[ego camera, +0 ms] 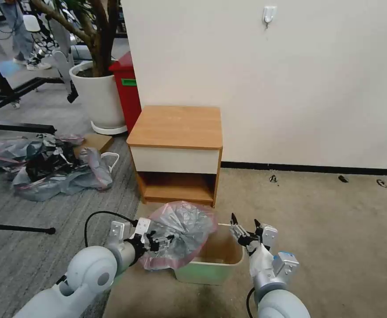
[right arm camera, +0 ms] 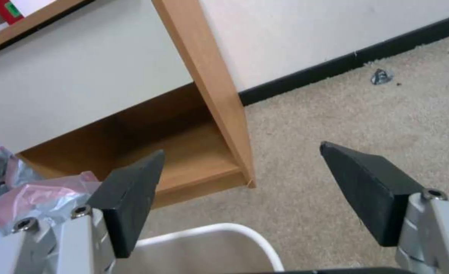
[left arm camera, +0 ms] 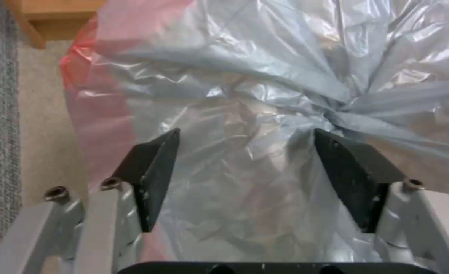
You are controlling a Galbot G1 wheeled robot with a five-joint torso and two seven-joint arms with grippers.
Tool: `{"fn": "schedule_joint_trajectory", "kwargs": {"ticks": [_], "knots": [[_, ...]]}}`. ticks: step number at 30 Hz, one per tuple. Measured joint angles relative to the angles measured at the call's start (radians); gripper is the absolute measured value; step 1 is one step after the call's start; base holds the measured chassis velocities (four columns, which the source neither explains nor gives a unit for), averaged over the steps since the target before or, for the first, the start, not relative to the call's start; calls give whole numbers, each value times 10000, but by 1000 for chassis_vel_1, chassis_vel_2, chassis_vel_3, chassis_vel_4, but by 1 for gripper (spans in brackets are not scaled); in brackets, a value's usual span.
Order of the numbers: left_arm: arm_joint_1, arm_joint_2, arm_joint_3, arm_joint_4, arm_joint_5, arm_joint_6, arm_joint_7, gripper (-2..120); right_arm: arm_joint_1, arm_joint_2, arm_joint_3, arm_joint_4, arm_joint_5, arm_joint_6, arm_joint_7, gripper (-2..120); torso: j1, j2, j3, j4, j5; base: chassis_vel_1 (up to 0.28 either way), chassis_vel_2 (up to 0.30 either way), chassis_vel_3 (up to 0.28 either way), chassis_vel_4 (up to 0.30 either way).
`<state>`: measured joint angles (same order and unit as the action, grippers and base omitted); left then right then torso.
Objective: Pick up the garbage bag from the table and place it over the trash can.
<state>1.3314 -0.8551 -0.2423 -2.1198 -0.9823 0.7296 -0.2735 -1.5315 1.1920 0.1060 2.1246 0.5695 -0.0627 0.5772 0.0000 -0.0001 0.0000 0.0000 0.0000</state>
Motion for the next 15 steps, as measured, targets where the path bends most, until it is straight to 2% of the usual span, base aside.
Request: {"fn": "schedule_joint_trajectory", "kwargs": {"ticks": [1, 4, 8, 15], "knots": [[0, 0, 0, 0, 0, 0, 0, 67, 0, 0, 0, 0, 0, 0, 0, 82, 0, 0, 0, 0, 0, 0, 0, 0, 0], [-8, 48, -23, -6, -120, 56, -2, 55, 18, 32, -9, -76, -1, 17, 0, 82, 0, 0, 0, 0, 0, 0, 0, 0, 0], [-173, 52, 199, 98, -291, 66, -164, 51, 35, 31, -9, -128, -6, 34, 0, 79, 0, 0, 0, 0, 0, 0, 0, 0, 0], [-384, 97, 468, 226, -557, 67, -393, 53, 43, 29, 23, -180, -8, 55, 0, 78, 0, 0, 0, 0, 0, 0, 0, 0, 0]]}}
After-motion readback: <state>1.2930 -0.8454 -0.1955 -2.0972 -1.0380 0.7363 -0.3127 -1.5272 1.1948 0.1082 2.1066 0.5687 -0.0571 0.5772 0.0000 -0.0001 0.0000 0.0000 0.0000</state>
